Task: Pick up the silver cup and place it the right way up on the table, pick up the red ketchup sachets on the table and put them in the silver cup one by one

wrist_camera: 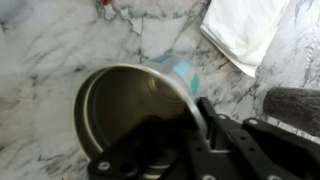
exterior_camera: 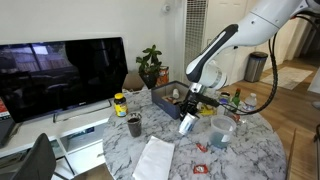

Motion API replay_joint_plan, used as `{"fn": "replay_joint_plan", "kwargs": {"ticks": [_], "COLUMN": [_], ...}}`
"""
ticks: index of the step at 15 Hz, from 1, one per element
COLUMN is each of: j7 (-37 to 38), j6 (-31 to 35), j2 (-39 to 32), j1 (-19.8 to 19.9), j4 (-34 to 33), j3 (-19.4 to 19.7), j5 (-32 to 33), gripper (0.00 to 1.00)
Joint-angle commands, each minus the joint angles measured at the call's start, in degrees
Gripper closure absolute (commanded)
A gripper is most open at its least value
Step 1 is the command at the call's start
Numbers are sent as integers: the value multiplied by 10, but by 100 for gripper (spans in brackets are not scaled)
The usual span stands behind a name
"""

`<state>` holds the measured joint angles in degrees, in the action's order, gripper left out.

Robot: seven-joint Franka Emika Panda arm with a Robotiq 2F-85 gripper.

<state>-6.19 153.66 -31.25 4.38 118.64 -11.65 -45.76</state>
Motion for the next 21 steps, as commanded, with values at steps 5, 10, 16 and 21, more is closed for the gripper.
{"fn": "replay_joint_plan", "kwargs": {"ticks": [5,10,16,21], "j7": [133,332,411,431], "j6": [-6,4,-10,-8], "j2": [72,89,63,42], "j1": [-92,-190,-236,-251], "j4": [64,81,60,51], "j3": [66,153,168,174], "j5": [148,365,483,523], "gripper": [99,99,99,98]}}
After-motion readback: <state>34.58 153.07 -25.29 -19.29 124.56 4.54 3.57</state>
